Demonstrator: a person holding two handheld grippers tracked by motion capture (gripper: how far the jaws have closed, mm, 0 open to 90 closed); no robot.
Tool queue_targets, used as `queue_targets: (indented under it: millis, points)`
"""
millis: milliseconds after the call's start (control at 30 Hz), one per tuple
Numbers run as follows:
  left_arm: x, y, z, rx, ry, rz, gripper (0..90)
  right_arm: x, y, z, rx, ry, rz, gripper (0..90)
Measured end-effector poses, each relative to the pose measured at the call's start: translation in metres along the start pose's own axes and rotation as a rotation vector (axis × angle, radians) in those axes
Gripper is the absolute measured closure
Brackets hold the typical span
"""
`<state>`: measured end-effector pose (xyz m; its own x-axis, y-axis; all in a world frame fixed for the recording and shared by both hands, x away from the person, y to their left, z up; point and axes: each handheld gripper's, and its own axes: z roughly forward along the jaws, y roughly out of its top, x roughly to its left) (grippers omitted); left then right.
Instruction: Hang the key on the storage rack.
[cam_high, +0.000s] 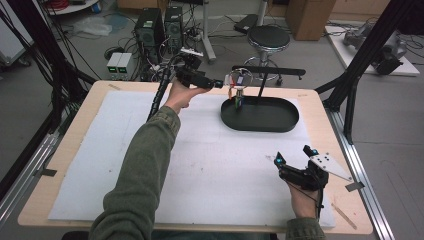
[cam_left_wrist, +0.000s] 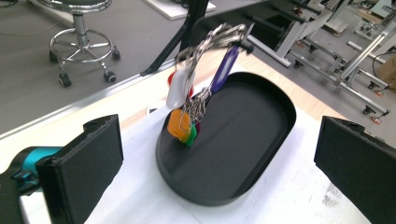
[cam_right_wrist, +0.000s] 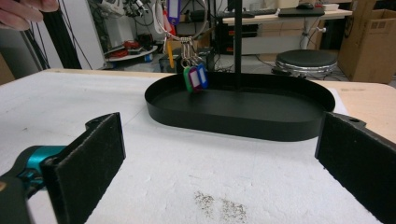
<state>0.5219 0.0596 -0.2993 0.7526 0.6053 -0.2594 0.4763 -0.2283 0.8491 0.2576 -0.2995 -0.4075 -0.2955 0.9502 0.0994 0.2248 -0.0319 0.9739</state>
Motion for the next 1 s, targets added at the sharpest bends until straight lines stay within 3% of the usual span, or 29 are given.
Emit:
queue_targets:
  millis: [500,633,1000]
  points:
    - [0.004,-0.023,-0.020,0.022,0.014,0.013,1.6,0.001,0.000,0.000,-0.001,0.003,0.000,0.6]
    - [0.002,-0.032,-0.026,0.017,-0.009,0.010,1.6,0.001,0.000,0.000,0.000,0.003,0.003,0.6]
    - [-0.004,-0.050,-0.044,0.042,0.012,0.056,1.6,0.003,0.000,0.001,0.006,0.009,0.003,0.5]
